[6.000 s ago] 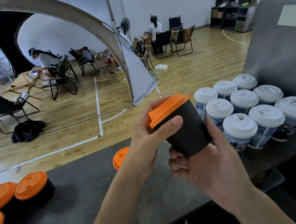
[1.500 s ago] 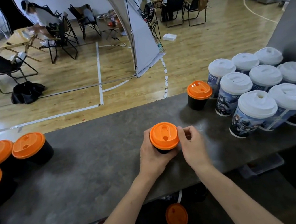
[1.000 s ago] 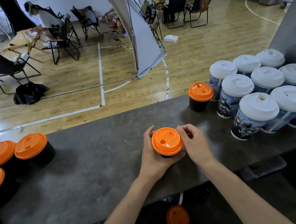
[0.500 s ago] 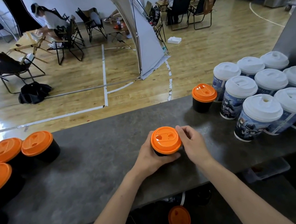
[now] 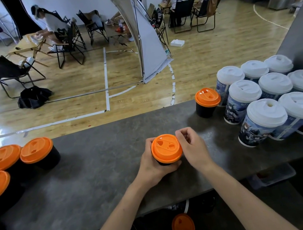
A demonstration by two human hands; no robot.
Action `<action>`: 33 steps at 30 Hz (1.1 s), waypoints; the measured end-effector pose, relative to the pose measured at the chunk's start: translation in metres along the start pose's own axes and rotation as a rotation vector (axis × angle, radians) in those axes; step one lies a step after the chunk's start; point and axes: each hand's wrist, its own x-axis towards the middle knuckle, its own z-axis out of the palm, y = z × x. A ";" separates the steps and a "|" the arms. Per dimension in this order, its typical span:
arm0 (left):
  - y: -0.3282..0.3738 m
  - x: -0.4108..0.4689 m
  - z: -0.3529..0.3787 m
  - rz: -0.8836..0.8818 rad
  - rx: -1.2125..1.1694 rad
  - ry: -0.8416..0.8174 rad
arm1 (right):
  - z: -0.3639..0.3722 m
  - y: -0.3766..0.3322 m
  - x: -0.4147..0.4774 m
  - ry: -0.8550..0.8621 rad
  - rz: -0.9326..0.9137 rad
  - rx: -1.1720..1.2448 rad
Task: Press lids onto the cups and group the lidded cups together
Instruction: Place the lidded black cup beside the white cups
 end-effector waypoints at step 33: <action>-0.003 0.000 0.003 0.028 -0.003 0.022 | 0.000 0.001 -0.002 -0.037 -0.016 -0.013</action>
